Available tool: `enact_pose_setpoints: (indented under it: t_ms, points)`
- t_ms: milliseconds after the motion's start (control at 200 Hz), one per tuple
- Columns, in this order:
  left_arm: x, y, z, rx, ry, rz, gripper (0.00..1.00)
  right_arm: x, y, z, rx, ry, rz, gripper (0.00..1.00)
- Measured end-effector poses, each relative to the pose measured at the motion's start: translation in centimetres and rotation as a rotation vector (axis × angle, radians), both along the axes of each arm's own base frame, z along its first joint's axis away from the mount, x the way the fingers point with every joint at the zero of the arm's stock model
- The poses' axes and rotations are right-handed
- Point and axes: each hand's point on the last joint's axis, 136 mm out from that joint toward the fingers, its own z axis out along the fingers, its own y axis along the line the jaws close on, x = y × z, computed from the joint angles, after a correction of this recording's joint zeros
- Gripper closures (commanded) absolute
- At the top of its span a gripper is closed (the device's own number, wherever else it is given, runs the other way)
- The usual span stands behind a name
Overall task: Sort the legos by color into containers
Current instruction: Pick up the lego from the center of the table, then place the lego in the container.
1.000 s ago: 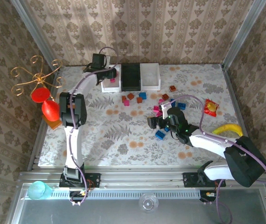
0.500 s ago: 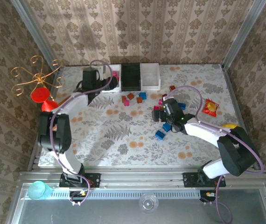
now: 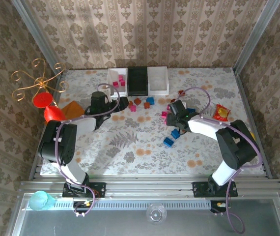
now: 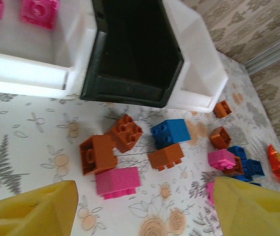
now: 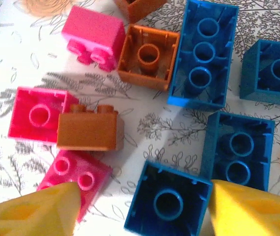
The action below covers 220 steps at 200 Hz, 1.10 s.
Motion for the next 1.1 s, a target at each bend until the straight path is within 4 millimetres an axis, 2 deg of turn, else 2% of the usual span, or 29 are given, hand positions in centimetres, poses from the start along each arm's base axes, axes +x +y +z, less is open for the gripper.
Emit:
enact_pose_setpoints:
  t_ms: [150, 415, 575, 720, 790, 870, 960, 1100]
  points:
    - [0.0, -0.6, -0.1, -0.027, 0.003, -0.013, 0.27, 0.8, 0.0, 0.1, -0.016, -0.013, -0.012, 0.45]
    - [0.3, -0.4, 0.5, -0.006, -0.002, -0.004, 0.26, 1.2, -0.6, -0.8, -0.045, 0.004, -0.026, 0.51]
    - [0.0, -0.1, 0.7, 0.026, -0.005, 0.002, 0.26, 1.5, -1.0, -0.8, -0.044, -0.001, -0.027, 0.61]
    - [-0.6, 0.1, 0.6, 0.056, 0.008, 0.001, 0.25, 2.0, -0.4, -0.4, -0.022, -0.02, 0.0, 0.7]
    - [-1.0, 0.4, 1.1, 0.075, 0.004, 0.002, 0.24, 2.1, 0.0, -0.1, -0.01, -0.031, 0.017, 0.71]
    - [-1.5, 0.9, 2.1, 0.102, -0.014, 0.005, 0.23, 2.4, 0.6, 1.2, 0.012, -0.065, 0.04, 0.71]
    - [-2.1, 1.5, 3.5, 0.129, -0.043, 0.012, 0.22, 3.0, 2.1, 3.7, 0.069, -0.139, 0.074, 0.71]
    - [-2.8, 2.7, 3.8, 0.175, -0.053, 0.025, 0.22, 5.4, 6.2, 8.0, 0.171, -0.266, 0.148, 0.71]
